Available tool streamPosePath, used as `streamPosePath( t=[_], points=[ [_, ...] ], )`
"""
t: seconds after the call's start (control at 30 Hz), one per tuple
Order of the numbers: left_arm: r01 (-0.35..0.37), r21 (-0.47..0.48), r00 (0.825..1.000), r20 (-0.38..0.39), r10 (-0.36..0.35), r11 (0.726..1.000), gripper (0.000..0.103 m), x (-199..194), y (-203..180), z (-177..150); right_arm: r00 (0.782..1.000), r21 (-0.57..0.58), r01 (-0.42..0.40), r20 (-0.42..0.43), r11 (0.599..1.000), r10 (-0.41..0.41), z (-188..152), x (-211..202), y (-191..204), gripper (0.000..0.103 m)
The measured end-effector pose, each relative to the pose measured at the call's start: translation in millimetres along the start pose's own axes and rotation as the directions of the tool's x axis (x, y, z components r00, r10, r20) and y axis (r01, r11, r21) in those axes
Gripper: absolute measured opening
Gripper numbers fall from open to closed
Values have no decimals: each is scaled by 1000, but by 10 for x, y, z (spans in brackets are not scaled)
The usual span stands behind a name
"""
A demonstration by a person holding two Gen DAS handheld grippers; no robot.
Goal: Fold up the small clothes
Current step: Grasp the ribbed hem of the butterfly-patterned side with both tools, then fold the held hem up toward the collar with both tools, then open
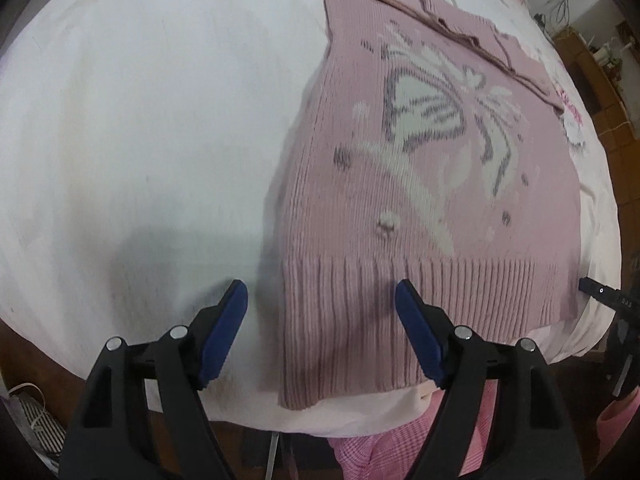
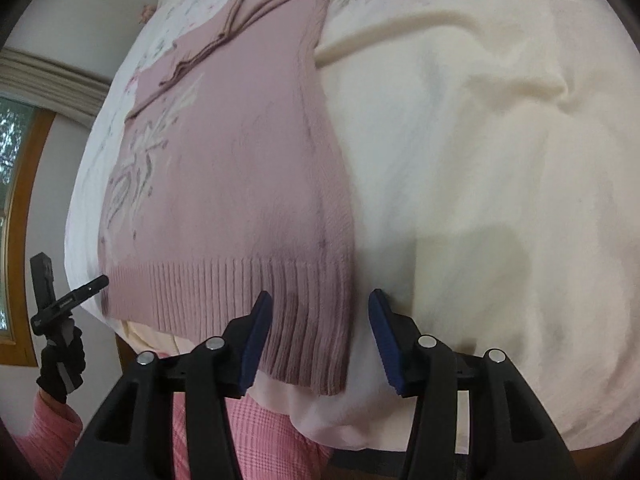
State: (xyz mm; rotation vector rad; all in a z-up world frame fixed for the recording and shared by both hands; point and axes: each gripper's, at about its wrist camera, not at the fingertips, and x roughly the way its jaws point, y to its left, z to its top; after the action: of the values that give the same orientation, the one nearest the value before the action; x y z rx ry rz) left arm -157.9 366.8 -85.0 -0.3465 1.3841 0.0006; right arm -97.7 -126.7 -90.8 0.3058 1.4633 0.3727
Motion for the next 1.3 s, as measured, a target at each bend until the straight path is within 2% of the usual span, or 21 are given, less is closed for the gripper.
streamPosePath(
  t=[0.3, 0.37, 0.43, 0.6, 0.8, 0.97, 1.0, 1.03, 1.1, 1.13, 1.2, 1.3],
  points=[
    [35, 8, 999, -38, -35, 999, 77, 11, -22, -159, 998, -10, -50, -36, 999, 50, -122, 91, 43, 51],
    [70, -11, 997, -36, -70, 997, 76, 0, -23, -173, 997, 5, -68, -34, 998, 68, -131, 89, 17, 51],
    [101, -26, 994, -37, -102, 995, 72, 4, -31, -173, 996, 18, -81, -34, 997, 82, -139, 80, -3, 51],
    [110, -41, 993, -27, -111, 993, 53, 25, -22, -161, 996, -8, -82, -42, 997, 82, -148, 89, 42, 46],
    [132, -56, 991, -27, -134, 990, 51, 64, 20, -164, 995, -17, -65, -72, 998, 64, -149, 182, 24, 41],
    [122, -44, 992, -33, -123, 992, 49, 60, 1, -156, 994, -16, -75, -82, 997, 73, -141, 201, 22, 42],
    [119, -40, 992, -31, -120, 992, 46, 47, -10, -161, 993, -21, -81, -83, 997, 79, -149, 192, 34, 37],
    [118, -41, 992, -29, -120, 992, 42, 41, -18, -153, 993, -24, -86, -85, 996, 84, -150, 188, 34, 28],
    [120, -43, 992, -24, -121, 992, 29, 28, -29, -154, 992, -20, -92, -87, 996, 90, -159, 178, 21, 16],
    [126, -48, 992, -20, -127, 991, 26, 19, -30, -155, 992, -17, -93, -86, 996, 91, -157, 178, 11, 11],
    [147, -57, 989, -12, -148, 987, 17, -11, -33, -146, 991, -12, -109, -80, 994, 107, -156, 152, 20, 10],
    [178, -53, 984, 13, -178, 983, 13, -108, -77, -115, 985, -19, -164, -64, 986, 163, -121, 38, 58, 10]
  ],
)
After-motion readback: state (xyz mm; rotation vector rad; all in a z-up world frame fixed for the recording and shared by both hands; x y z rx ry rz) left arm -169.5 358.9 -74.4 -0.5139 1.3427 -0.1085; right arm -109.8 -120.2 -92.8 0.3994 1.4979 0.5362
